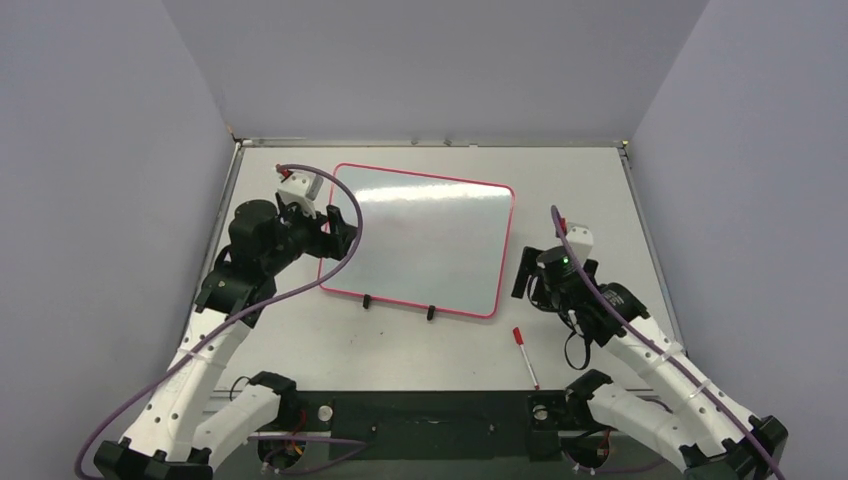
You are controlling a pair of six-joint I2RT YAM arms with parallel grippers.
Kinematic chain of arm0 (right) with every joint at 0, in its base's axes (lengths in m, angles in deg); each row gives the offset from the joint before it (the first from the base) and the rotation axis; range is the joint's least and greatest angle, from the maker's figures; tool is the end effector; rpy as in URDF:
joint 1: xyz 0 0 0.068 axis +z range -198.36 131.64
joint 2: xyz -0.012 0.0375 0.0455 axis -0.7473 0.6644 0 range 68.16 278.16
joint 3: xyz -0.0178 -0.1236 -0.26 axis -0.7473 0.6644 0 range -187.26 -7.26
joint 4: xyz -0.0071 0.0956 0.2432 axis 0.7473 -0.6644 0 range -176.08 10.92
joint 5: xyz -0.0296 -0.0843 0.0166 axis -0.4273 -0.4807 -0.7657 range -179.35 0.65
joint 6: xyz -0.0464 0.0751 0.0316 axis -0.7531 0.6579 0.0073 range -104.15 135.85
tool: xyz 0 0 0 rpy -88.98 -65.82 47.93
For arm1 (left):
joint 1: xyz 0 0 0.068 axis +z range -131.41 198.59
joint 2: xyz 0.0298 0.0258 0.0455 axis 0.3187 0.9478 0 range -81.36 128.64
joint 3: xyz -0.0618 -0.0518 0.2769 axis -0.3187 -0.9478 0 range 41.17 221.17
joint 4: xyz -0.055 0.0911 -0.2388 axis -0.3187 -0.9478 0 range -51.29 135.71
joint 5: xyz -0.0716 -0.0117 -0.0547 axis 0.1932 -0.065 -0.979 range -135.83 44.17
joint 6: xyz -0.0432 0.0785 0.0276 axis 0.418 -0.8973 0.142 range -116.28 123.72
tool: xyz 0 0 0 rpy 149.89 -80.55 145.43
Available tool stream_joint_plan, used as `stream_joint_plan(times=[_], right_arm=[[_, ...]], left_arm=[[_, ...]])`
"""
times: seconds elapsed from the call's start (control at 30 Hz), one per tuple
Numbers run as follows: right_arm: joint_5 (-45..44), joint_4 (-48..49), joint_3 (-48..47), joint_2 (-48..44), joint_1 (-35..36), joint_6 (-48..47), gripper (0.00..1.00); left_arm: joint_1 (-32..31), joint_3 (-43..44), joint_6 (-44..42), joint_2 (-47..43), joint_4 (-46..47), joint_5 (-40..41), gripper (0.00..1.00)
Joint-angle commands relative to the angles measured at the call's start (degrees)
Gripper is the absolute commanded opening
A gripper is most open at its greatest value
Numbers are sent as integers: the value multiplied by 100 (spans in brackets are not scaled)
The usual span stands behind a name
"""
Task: Write a sentence on the whiteboard
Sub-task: Pick up the whiteboard marker from the center of the board.
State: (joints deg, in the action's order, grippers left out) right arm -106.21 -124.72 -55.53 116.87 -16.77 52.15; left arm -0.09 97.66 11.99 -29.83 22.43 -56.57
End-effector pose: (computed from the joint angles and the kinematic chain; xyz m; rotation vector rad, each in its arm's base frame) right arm 0.1730 0.0776 0.2704 0.2359 2.3321 0.2390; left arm 0.2164 -0.0897 0.3644 0.3026 1.8914 -0.4963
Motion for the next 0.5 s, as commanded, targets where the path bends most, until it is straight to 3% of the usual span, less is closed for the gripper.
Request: stream_joint_plan(times=[0.0,0.23,0.47], right_arm=[[-420,-353,576,-6,534,1084,90],[-591,80,1411,250,1367,2034,87],[-580,363,2173,248,2016,2681,79]], left_arm=[[-13,-162,-88,-172,378,-399,70],[-13,-237,-264,-208,289,-292,69],[-4,-357,-276,-262,306,-210,68]])
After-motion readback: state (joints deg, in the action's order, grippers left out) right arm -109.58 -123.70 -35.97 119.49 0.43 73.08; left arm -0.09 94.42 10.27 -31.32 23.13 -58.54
